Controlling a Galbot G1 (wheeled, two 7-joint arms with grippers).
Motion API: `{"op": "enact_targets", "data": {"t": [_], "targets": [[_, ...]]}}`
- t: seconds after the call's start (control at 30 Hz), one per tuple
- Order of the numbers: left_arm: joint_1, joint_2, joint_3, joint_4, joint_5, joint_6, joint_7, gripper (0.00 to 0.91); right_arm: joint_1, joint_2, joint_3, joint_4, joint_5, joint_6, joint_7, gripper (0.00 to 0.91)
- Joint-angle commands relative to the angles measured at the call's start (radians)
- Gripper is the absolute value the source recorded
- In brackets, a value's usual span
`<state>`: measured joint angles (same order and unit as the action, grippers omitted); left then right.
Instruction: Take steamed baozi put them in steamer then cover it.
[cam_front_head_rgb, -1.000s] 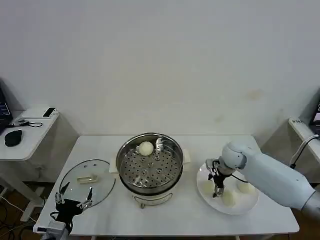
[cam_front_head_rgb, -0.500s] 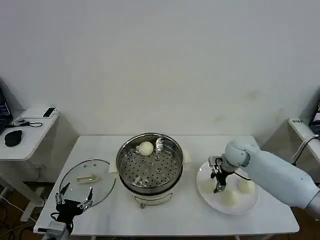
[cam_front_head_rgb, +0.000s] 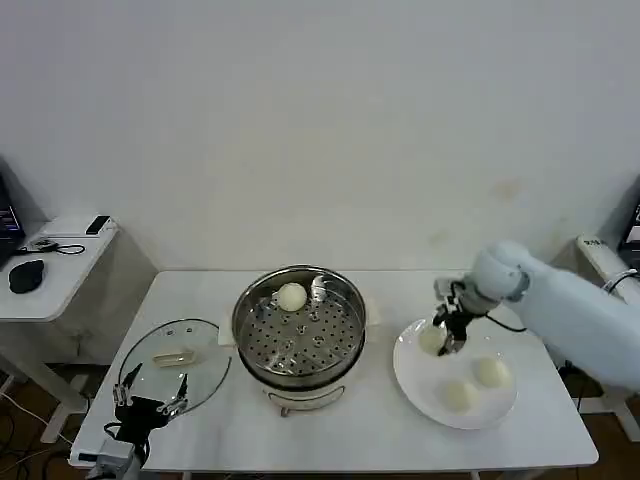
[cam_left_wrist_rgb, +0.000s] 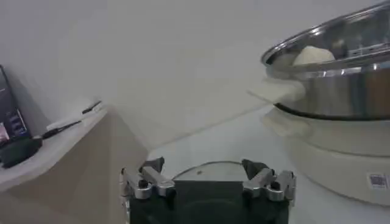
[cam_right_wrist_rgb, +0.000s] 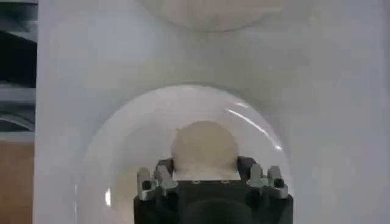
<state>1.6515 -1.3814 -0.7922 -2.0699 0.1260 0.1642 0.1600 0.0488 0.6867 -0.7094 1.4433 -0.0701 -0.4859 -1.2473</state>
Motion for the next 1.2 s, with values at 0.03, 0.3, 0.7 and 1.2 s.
{"op": "enact_targets", "data": {"t": [0.03, 0.3, 0.7, 1.2], "targets": [[-0.016, -0.007, -0.006, 0.003, 0.019, 0.0, 0.001, 0.907, 0.337, 0.035, -0.151, 0.011, 0.181, -0.024, -0.015, 0.685], [-0.039, -0.037, -0.005, -0.009, 0.043, 0.024, 0.002, 0.907, 0.462, 0.228, -0.203, -0.071, 0.284, -0.057, -0.021, 0.685], [-0.059, -0.052, 0.0, -0.007, 0.045, 0.021, 0.0, 0.907, 0.484, 0.531, -0.265, -0.223, 0.339, -0.076, -0.02, 0.685], [-0.057, -0.059, 0.002, -0.002, 0.028, 0.012, -0.009, 0.907, 0.289, 0.752, -0.202, -0.412, 0.249, -0.07, -0.01, 0.685]]}}
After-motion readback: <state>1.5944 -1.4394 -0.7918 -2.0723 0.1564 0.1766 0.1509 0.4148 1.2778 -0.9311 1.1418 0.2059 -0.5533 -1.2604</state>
